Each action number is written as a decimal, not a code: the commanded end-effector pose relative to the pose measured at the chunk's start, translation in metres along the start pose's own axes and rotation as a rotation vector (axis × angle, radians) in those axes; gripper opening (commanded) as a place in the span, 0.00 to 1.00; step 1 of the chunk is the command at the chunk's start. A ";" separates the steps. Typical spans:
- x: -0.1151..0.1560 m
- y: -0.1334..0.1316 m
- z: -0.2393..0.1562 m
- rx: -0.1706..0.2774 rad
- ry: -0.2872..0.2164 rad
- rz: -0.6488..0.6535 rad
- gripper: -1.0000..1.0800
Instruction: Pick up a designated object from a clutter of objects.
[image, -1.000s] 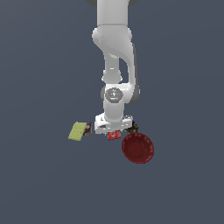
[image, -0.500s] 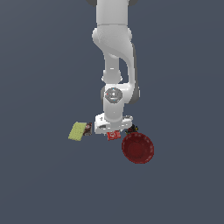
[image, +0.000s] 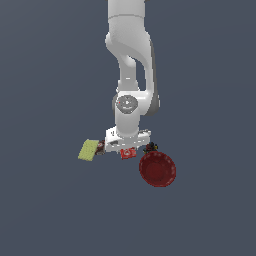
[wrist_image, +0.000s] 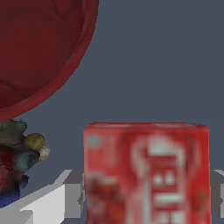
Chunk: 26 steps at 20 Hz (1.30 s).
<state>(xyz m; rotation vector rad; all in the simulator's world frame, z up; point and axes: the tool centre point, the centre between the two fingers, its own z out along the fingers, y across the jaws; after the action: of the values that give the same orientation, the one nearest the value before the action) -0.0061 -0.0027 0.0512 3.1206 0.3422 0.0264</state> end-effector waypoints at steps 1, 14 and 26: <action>0.003 0.006 -0.014 0.000 0.000 0.000 0.00; 0.029 0.050 -0.128 0.002 -0.004 -0.001 0.00; 0.058 0.094 -0.238 0.004 -0.009 -0.001 0.00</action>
<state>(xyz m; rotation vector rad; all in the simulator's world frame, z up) 0.0627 -0.0775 0.2764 3.1227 0.3441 0.0135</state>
